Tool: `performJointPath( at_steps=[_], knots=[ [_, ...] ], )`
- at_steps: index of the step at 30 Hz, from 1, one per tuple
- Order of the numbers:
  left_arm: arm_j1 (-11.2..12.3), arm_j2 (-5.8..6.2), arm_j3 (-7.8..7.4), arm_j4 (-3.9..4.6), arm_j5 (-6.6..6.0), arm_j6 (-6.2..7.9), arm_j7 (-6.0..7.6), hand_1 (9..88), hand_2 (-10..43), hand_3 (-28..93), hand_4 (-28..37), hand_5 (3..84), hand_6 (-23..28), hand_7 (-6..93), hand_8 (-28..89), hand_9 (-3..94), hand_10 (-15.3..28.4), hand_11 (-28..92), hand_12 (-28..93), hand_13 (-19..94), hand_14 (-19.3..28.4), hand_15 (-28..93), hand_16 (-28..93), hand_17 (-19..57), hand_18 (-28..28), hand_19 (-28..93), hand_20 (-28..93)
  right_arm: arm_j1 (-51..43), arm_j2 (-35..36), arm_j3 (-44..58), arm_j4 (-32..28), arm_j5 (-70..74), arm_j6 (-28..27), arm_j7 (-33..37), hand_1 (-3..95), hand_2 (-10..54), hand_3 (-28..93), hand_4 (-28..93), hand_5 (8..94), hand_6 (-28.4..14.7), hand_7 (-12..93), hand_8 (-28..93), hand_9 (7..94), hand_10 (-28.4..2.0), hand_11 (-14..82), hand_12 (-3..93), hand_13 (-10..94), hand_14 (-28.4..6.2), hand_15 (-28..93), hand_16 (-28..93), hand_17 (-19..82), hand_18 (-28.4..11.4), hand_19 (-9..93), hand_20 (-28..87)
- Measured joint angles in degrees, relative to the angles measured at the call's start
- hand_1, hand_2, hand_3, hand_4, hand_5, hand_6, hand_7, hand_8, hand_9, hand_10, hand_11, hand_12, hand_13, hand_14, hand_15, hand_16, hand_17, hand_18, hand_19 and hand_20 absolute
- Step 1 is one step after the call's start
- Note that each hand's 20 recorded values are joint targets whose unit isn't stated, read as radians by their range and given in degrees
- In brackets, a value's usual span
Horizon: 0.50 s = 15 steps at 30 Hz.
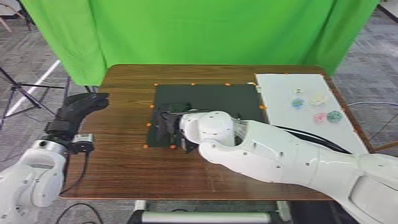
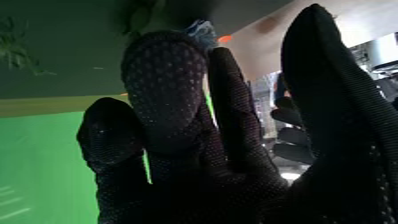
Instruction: Arrange flowers
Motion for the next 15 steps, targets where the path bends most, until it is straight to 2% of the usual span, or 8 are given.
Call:
performJointPath(
  at_steps=[3, 10, 15],
  knots=[
    [0.16, 0.00, -0.11, 0.00, 0.00, 0.00, 0.00, 32.1, 0.8, 62, -17.3, 49.0, 5.5, 17.8, -8, 46.9, 14.7, 25, 12, 37, 18.0, 22, -3, 4.9, 12.1, 14, 14, 0.29, 0.44, -0.52, -0.27, 0.29, 0.39, -0.25, 37.8, -9.5, 64, -14, 55.6, -1.2, 10, -8, 62.8, -11.9, 8.5, 11.7, 91, -2.5, 49, 34, 48, -20.4, 91, 53],
    [0.26, 0.01, -0.15, 0.00, 0.00, 0.00, -0.04, 32.1, 0.8, 62, -17.2, 49.0, 5.7, 17.5, -8, 47.0, 14.7, 25, 12, 37, 18.0, 22, -3, 4.9, 12.1, 14, 14, 1.04, 1.48, -1.53, -0.69, 0.86, 2.48, -1.16, 37.9, -9.5, 64, -15, 56.8, -1.5, 10, -8, 64.4, -11.2, 8.8, 11.8, 91, -2.6, 49, 34, 48, -20.2, 92, 53],
    [0.37, 0.03, -0.22, -0.02, 0.00, 0.00, -0.08, 32.1, 0.8, 62, -17.2, 48.9, 5.6, 17.8, -7, 46.9, 14.7, 25, 12, 37, 18.0, 22, -3, 4.9, 12.1, 14, 14, 1.08, 2.00, -1.23, -1.81, 1.03, 1.67, -1.40, 37.4, -9.5, 64, -14, 57.5, -0.9, 11, -8, 64.2, -11.2, 8.9, 12.3, 91, -2.5, 49, 34, 48, -20.3, 92, 53]
  ],
)
